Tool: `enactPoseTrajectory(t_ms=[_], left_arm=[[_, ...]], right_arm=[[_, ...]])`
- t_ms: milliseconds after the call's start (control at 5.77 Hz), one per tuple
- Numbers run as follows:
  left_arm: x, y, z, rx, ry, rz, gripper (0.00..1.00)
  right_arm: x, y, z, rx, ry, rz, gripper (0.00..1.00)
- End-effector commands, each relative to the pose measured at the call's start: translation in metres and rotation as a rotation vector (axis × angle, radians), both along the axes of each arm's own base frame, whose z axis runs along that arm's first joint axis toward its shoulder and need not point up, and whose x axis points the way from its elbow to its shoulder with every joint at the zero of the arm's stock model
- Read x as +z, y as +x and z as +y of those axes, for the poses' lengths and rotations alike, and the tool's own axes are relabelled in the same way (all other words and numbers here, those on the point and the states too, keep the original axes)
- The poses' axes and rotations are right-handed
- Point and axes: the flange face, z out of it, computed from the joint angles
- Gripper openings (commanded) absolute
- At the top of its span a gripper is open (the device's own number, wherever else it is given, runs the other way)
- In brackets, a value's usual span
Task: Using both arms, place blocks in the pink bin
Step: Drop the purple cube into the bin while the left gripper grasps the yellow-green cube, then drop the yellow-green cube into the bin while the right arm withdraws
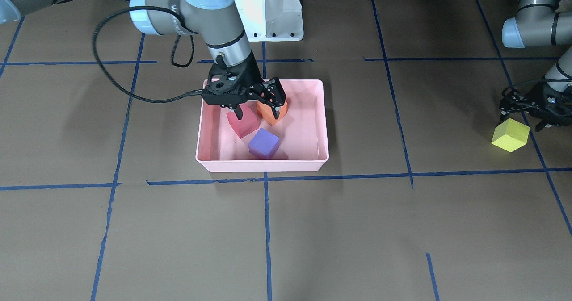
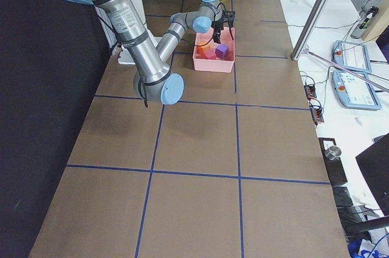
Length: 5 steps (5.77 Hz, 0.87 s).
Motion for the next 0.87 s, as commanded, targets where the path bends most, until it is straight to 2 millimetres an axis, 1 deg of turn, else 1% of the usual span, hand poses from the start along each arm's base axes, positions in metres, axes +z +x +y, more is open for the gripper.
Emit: enactPoseTrajectory(t_ms=[0,173,346,520,693], left_arm=[[0.009,0.008,-0.013,0.008,-0.006,-0.007,1.0],[0.011,0.012,-0.02,0.01,-0.007,-0.009,1.0],[0.014,0.017,-0.029,0.01,-0.012,-0.012,1.0],[0.014,0.017,-0.03,0.009,-0.013,-0.012,0.76],[0.01,0.018,-0.032,0.004,-0.011,-0.008,0.36]], right_arm=[[0.01,0.037,0.009,-0.02,0.038,-0.008,1.0],[0.015,0.055,0.003,-0.016,0.028,-0.014,1.0],[0.027,0.089,-0.004,-0.036,0.032,-0.017,1.0],[0.05,0.124,0.0,-0.065,0.066,0.006,1.0],[0.072,0.163,0.004,-0.088,0.071,0.013,1.0]])
